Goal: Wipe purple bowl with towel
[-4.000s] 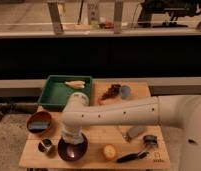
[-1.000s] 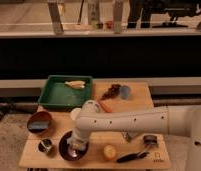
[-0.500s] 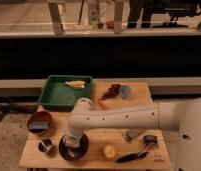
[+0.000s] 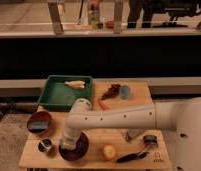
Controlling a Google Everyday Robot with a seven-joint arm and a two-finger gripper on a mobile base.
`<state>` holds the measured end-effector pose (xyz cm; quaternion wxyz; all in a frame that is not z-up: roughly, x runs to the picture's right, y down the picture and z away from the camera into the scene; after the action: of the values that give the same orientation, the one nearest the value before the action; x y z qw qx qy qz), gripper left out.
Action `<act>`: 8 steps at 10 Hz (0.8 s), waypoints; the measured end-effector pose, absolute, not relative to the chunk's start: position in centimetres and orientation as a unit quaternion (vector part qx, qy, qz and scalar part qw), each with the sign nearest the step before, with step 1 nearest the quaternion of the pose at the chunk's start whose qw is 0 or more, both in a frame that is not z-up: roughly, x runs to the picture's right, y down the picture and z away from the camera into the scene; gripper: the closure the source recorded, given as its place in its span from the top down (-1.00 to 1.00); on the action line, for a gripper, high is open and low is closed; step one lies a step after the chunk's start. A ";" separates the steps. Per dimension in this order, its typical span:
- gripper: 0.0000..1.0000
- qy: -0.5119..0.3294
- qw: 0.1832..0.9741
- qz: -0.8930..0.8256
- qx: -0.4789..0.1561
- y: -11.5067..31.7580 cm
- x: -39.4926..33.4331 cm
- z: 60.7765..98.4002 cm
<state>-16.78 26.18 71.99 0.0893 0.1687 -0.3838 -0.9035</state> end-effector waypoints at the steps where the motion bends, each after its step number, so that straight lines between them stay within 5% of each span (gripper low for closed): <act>1: -1.00 -0.385 0.092 -0.903 0.168 26.3 -16.3 71.8; 8: -1.00 -0.395 0.103 -0.900 0.156 27.4 -13.7 70.5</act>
<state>-13.72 27.38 70.53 0.1026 0.1555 -0.3945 -0.8998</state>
